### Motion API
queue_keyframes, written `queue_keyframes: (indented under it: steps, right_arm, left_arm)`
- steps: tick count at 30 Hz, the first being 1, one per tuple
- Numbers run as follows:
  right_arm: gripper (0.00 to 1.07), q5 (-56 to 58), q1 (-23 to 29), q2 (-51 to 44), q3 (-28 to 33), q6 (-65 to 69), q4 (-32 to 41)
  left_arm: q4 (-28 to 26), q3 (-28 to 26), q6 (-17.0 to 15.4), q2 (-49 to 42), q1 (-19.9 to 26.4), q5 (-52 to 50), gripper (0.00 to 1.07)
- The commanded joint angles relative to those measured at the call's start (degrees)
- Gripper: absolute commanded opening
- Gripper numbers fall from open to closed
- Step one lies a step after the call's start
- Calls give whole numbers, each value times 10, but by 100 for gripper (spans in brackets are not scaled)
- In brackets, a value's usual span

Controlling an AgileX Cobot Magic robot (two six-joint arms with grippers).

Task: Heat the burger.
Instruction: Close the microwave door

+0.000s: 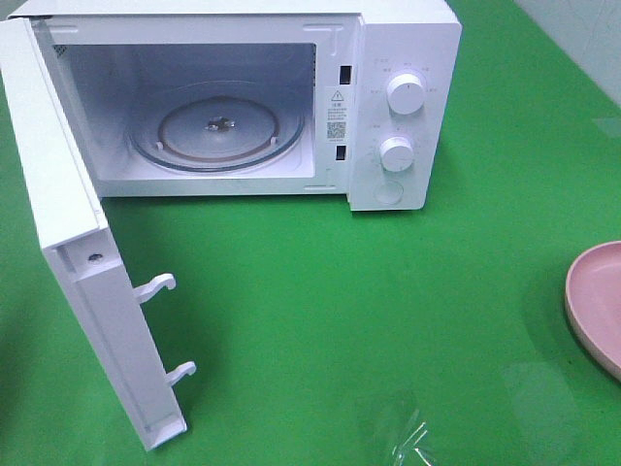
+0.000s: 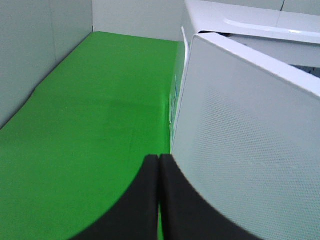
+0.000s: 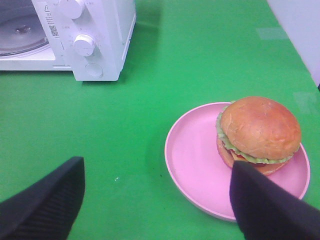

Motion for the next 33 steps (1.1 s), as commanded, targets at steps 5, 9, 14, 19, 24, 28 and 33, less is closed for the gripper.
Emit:
queue_keyframes:
  steps: [5, 9, 14, 19, 24, 28, 33]
  right_arm:
    - [76, -5, -2, -15, 0, -6, 1]
    - [76, -5, -2, -15, 0, -6, 1]
    - [76, -5, -2, -15, 0, -6, 1]
    - [76, -5, -2, -15, 0, -6, 1]
    - [76, -5, -2, -15, 0, -6, 1]
    - [76, -5, -2, -15, 0, -6, 1]
    - [76, -5, -2, -15, 0, -6, 1]
  left_arm:
    - [27, 1, -23, 100, 0, -123, 0]
    - [60, -1, -69, 167, 0, -171, 0]
    - [208, -28, -120, 234, 0, -206, 0]
    - [249, -34, -139, 262, 0, -232, 0]
    - [259, -36, -140, 306, 0, -275, 0]
    - [262, -38, -141, 324, 0, -286, 0]
    - [265, -45, -138, 358, -35, -286, 0]
